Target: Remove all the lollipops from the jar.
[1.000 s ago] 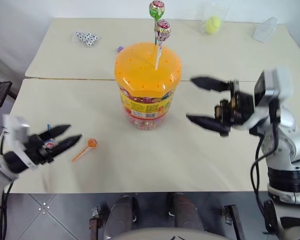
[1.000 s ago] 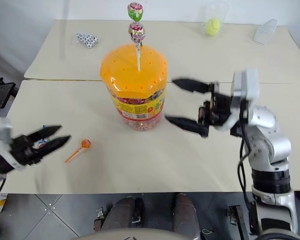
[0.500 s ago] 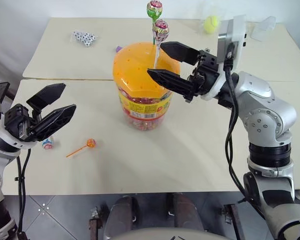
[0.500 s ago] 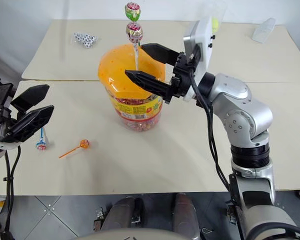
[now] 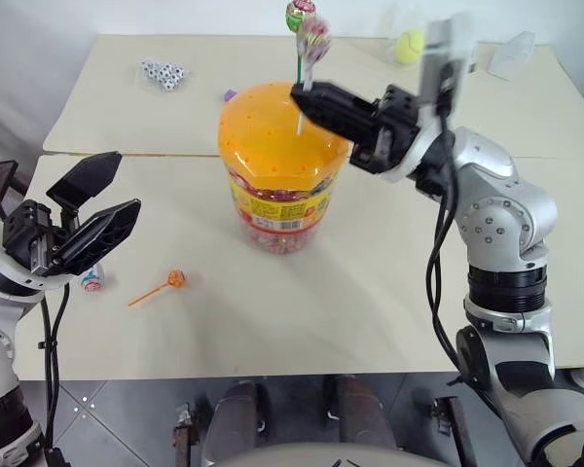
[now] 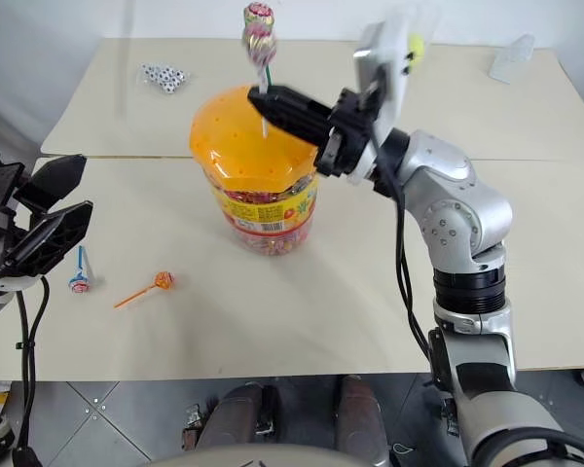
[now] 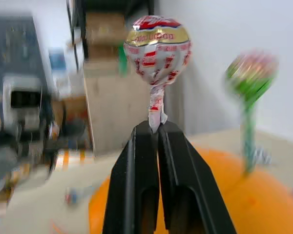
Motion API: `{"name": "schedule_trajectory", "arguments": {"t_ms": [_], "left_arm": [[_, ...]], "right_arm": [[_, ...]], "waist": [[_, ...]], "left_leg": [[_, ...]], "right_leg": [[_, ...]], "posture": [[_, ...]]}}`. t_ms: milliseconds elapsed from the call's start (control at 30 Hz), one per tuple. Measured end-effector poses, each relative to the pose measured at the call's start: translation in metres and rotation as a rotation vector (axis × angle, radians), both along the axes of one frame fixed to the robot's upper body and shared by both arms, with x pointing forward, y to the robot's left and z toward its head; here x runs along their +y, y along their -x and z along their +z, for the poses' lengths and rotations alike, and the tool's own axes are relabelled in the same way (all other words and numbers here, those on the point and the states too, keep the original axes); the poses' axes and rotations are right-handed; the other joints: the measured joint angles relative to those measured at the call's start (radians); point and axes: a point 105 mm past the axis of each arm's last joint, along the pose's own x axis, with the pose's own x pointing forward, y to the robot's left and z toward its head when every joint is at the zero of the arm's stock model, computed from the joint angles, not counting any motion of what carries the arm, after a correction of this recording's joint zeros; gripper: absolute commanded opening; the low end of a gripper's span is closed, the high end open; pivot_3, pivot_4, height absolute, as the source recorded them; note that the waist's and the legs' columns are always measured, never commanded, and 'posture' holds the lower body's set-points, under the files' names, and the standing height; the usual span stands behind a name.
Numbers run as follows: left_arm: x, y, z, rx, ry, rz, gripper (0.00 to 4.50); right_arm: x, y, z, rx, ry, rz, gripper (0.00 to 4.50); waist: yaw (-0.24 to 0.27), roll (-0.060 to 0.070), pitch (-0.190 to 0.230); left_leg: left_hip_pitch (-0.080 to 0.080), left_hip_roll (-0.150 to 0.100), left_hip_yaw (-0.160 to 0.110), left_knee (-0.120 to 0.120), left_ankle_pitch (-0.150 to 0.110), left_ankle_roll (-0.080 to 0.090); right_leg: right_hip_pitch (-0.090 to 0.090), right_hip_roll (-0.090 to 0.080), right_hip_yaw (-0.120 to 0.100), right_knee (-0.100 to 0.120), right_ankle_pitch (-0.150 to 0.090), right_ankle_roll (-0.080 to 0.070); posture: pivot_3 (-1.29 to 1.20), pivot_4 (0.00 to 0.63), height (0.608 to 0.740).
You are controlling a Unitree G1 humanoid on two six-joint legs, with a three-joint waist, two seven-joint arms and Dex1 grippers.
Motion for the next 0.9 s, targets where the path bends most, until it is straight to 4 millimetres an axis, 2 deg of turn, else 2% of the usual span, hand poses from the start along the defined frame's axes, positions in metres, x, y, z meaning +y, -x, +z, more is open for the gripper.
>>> {"name": "schedule_trajectory", "arguments": {"t_ms": [67,100,133,167,200,233,300,367,433,500,533,567,733,800,833,900], "left_arm": [[-0.006,-0.002,-0.001,-0.013,-0.027,-0.02,4.5],[-0.012,-0.003,-0.005,-0.02,-0.079,-0.029,4.5],[-0.015,-0.003,-0.008,-0.02,-0.127,-0.038,4.5],[-0.022,-0.003,-0.012,-0.033,-0.189,-0.05,4.5],[-0.024,-0.003,-0.015,-0.036,-0.221,-0.053,4.5],[-0.026,-0.003,-0.019,-0.039,-0.258,-0.059,4.5],[-0.031,-0.004,-0.03,-0.049,-0.353,-0.069,4.5],[-0.035,-0.004,-0.036,-0.054,-0.4,-0.084,4.5],[-0.035,-0.005,-0.037,-0.062,-0.408,-0.081,4.5],[-0.035,-0.005,-0.036,-0.07,-0.411,-0.078,4.5],[-0.035,-0.005,-0.036,-0.071,-0.411,-0.078,4.5],[-0.035,-0.005,-0.036,-0.071,-0.412,-0.078,4.5],[-0.032,-0.004,-0.036,-0.064,-0.404,-0.062,4.5],[-0.026,-0.005,-0.033,-0.049,-0.367,-0.028,4.5],[-0.022,-0.005,-0.031,-0.039,-0.33,-0.009,4.5],[-0.012,-0.006,-0.023,-0.015,-0.206,0.037,4.5]], "right_arm": [[-0.027,-0.002,0.015,-0.017,-0.056,-0.046,0.04],[-0.044,-0.005,0.015,-0.023,0.007,-0.101,0.04],[-0.058,-0.009,0.012,-0.015,0.073,-0.164,0.04],[-0.08,-0.015,0.001,0.012,0.209,-0.263,0.04],[-0.094,-0.02,-0.01,0.05,0.286,-0.323,0.04],[-0.112,-0.025,-0.027,0.1,0.404,-0.395,0.04],[-0.158,-0.031,-0.083,0.254,0.725,-0.544,0.04],[-0.192,-0.028,-0.132,0.35,0.966,-0.615,0.04],[-0.216,-0.023,-0.172,0.425,1.126,-0.645,0.04],[-0.232,-0.022,-0.197,0.44,1.225,-0.676,0.04],[-0.235,-0.021,-0.201,0.435,1.24,-0.681,0.04],[-0.236,-0.022,-0.203,0.417,1.246,-0.681,0.25],[-0.232,-0.024,-0.2,0.424,1.137,-0.66,1.59],[-0.215,-0.026,-0.189,0.38,0.991,-0.594,2.2],[-0.205,-0.026,-0.177,0.339,0.897,-0.551,2.2],[-0.177,-0.025,-0.138,0.19,0.69,-0.449,2.2]], "waist": [[0.002,0.0,0.0],[0.004,0.0,0.0],[0.003,0.0,0.0],[0.003,0.0,0.0],[0.002,0.0,0.0],[0.0,0.0,0.0],[-0.001,0.0,0.0],[-0.006,0.0,0.0],[-0.017,0.0,0.0],[-0.03,0.002,0.001],[-0.033,0.002,0.001],[-0.035,0.003,0.001],[-0.028,0.003,0.001],[-0.027,0.003,0.001],[-0.026,0.004,0.001],[-0.027,0.005,0.002]], "left_leg": [[-0.001,0.0,0.002,0.0,0.0,0.001],[-0.001,-0.001,0.002,0.0,-0.001,0.002],[-0.001,-0.001,0.004,0.0,-0.001,0.002],[-0.001,-0.002,0.005,0.0,-0.002,0.003],[-0.001,-0.002,0.005,-0.001,-0.003,0.003],[-0.001,-0.002,0.006,-0.001,-0.003,0.003],[-0.001,-0.002,0.008,-0.002,-0.003,0.003],[-0.001,-0.001,0.011,-0.002,-0.003,0.003],[0.0,0.0,0.014,-0.002,-0.003,0.003],[0.002,0.0,0.017,-0.001,-0.002,0.002],[0.003,0.0,0.017,-0.001,-0.002,0.002],[0.004,0.001,0.017,-0.001,-0.002,0.002],[0.004,0.004,0.016,-0.001,-0.002,0.002],[0.004,0.004,0.012,-0.001,-0.002,0.003],[0.004,0.004,0.01,-0.001,-0.002,0.003],[0.003,0.005,0.009,0.0,-0.002,0.003]], "right_leg": [[0.0,0.0,0.0,0.0,0.0,0.0],[0.0,0.0,-0.001,-0.001,0.0,0.0],[0.0,0.0,-0.001,-0.002,0.0,0.0],[0.001,0.0,-0.002,-0.004,0.0,0.0],[0.001,0.0,-0.002,-0.004,0.0,0.0],[0.001,0.0,-0.003,-0.007,0.0,0.0],[0.001,0.001,-0.006,-0.009,0.0,0.0],[0.001,0.001,-0.006,-0.01,0.0,0.0],[0.001,0.0,-0.005,-0.01,0.0,0.0],[0.001,0.0,-0.004,-0.01,0.0,0.0],[0.001,0.0,-0.002,-0.01,0.0,0.0],[0.001,0.0,-0.001,-0.009,0.0,0.0],[0.001,0.0,-0.001,-0.008,0.0,0.0],[0.001,0.0,-0.001,-0.008,0.0,0.0],[0.001,-0.001,-0.001,-0.008,0.0,0.0],[0.001,-0.001,-0.001,-0.008,0.001,0.0]], "posture": [[0.0,0.15,0.74],[0.0,0.15,0.74],[0.0,0.15,0.74],[0.0,0.15,0.74],[0.0,0.15,0.74],[0.0,0.15,0.74],[0.0,0.15,0.74],[0.0,0.15,0.74],[0.0,0.15,0.74],[0.0,0.15,0.74],[0.0,0.15,0.74],[0.0,0.15,0.74],[0.0,0.15,0.74],[0.0,0.15,0.74],[0.0,0.15,0.74],[0.0,0.15,0.74]]}}
